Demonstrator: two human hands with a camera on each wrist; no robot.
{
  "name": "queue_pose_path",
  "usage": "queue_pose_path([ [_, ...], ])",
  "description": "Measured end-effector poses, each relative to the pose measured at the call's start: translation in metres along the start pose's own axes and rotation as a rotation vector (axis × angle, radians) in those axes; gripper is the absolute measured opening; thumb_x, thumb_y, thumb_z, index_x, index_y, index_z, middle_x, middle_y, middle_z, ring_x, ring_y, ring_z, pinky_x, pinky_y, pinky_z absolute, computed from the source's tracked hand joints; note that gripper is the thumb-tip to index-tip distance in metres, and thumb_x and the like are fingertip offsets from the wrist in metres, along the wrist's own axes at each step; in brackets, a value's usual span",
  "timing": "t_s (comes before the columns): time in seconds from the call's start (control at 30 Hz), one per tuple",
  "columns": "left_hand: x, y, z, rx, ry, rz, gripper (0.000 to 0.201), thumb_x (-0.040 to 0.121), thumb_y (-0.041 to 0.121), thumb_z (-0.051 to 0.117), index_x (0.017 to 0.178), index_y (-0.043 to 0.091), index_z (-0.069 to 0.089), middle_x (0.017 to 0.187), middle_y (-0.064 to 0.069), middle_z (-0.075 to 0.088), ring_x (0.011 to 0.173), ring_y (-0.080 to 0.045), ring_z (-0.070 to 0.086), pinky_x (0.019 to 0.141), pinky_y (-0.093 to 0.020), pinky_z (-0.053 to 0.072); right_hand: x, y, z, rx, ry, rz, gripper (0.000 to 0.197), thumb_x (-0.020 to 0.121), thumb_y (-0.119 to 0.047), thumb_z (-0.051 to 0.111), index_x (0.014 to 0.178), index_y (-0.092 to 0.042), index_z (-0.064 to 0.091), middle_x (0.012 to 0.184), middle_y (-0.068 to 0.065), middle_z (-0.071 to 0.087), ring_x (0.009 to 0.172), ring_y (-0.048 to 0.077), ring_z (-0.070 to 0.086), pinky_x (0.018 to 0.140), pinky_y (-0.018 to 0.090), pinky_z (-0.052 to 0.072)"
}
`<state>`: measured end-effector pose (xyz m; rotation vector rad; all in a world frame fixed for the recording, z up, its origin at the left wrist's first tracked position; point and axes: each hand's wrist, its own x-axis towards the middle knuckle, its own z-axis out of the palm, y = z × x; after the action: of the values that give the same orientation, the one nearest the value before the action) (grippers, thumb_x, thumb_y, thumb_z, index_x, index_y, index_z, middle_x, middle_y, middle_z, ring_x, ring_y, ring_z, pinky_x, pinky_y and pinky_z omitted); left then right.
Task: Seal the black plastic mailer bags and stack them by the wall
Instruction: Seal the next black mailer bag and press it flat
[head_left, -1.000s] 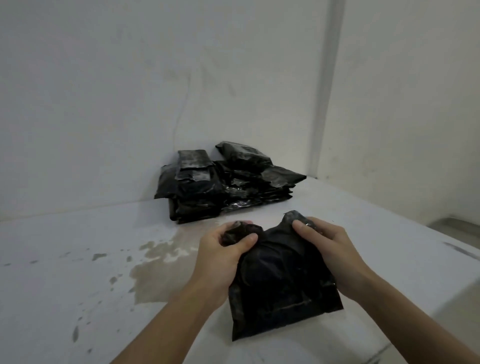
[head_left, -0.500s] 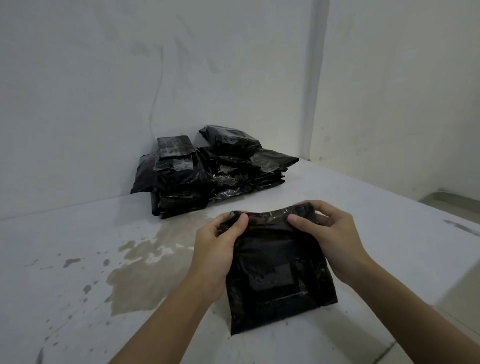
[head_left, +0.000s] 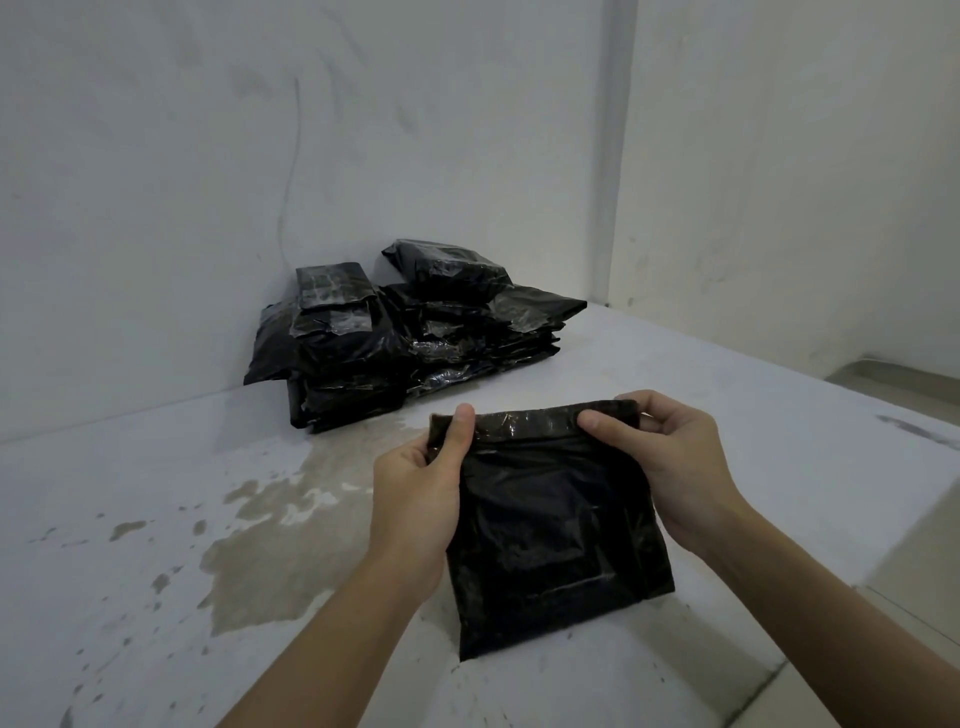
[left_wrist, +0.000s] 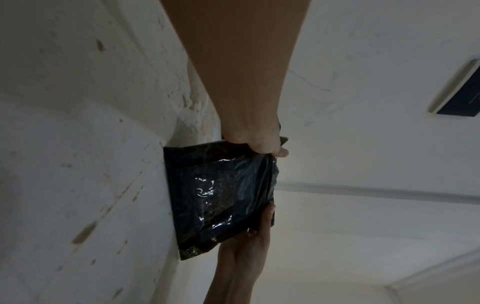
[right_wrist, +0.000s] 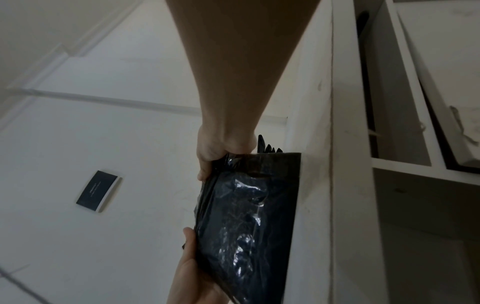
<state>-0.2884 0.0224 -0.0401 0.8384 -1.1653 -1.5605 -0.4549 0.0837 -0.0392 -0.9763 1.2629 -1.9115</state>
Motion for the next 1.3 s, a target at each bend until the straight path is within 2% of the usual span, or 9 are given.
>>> queue_pose_path([
  [0.13, -0.001, 0.004, -0.001, -0.019, -0.032, -0.023, 0.033, 0.085, 0.035, 0.063, 0.084, 0.003, 0.073, 0.082, -0.011, 0.075, 0.077, -0.022, 0.073, 0.064, -0.025, 0.057, 0.000, -0.003, -0.002, -0.010, -0.007, -0.012, 0.016, 0.063, -0.019, 0.074, 0.074, -0.012, 0.067, 0.067, 0.007, 0.069, 0.059, 0.016, 0.064, 0.056, 0.022, 0.053],
  [0.27, -0.001, 0.007, -0.004, 0.002, -0.075, 0.032, 0.030, 0.069, 0.028, 0.071, 0.088, 0.005, 0.073, 0.085, -0.010, 0.075, 0.080, -0.022, 0.072, 0.065, -0.023, 0.056, -0.001, -0.004, -0.003, -0.014, 0.023, -0.009, 0.010, 0.070, -0.015, 0.073, 0.076, -0.010, 0.067, 0.069, 0.009, 0.069, 0.061, 0.018, 0.063, 0.059, 0.024, 0.055],
  [0.43, -0.003, 0.009, 0.000, 0.003, -0.056, 0.088, 0.007, 0.083, 0.011, 0.068, 0.086, 0.008, 0.073, 0.079, -0.004, 0.075, 0.072, -0.014, 0.072, 0.059, -0.016, 0.053, -0.004, -0.007, -0.005, -0.016, 0.038, -0.014, 0.005, 0.079, -0.004, 0.070, 0.081, -0.007, 0.067, 0.071, 0.010, 0.069, 0.061, 0.017, 0.064, 0.055, 0.020, 0.053],
  [0.83, -0.007, 0.008, 0.013, -0.072, -0.051, 0.081, 0.012, 0.089, 0.008, 0.062, 0.082, 0.006, 0.072, 0.073, -0.004, 0.073, 0.066, -0.011, 0.070, 0.055, -0.016, 0.052, -0.010, -0.010, -0.009, 0.037, 0.066, -0.022, 0.003, 0.083, -0.008, 0.066, 0.081, -0.007, 0.066, 0.066, 0.003, 0.069, 0.059, 0.013, 0.064, 0.057, 0.020, 0.053],
  [0.97, -0.007, 0.005, 0.016, -0.076, -0.036, 0.073, 0.016, 0.091, 0.015, 0.060, 0.085, 0.007, 0.072, 0.081, -0.008, 0.075, 0.074, -0.017, 0.072, 0.060, -0.021, 0.056, -0.011, -0.009, -0.011, 0.055, 0.072, -0.014, 0.003, 0.084, -0.008, 0.065, 0.083, -0.006, 0.067, 0.069, 0.004, 0.070, 0.063, 0.013, 0.065, 0.060, 0.021, 0.054],
  [1.07, -0.008, 0.003, 0.018, -0.072, -0.031, 0.057, 0.019, 0.093, 0.019, 0.058, 0.093, 0.006, 0.072, 0.088, -0.009, 0.075, 0.082, -0.020, 0.072, 0.071, -0.028, 0.059, -0.012, -0.010, -0.011, 0.070, 0.077, -0.013, 0.003, 0.085, -0.005, 0.063, 0.085, -0.004, 0.066, 0.069, 0.003, 0.070, 0.062, 0.012, 0.065, 0.059, 0.019, 0.053],
  [1.3, -0.008, 0.001, 0.025, -0.047, -0.021, 0.043, 0.019, 0.092, 0.020, 0.059, 0.097, 0.007, 0.071, 0.092, -0.009, 0.075, 0.090, -0.023, 0.071, 0.085, -0.038, 0.055, -0.016, -0.011, -0.016, 0.077, 0.121, -0.016, 0.005, 0.087, -0.003, 0.061, 0.087, -0.002, 0.066, 0.069, 0.002, 0.070, 0.063, 0.011, 0.064, 0.059, 0.019, 0.053],
])
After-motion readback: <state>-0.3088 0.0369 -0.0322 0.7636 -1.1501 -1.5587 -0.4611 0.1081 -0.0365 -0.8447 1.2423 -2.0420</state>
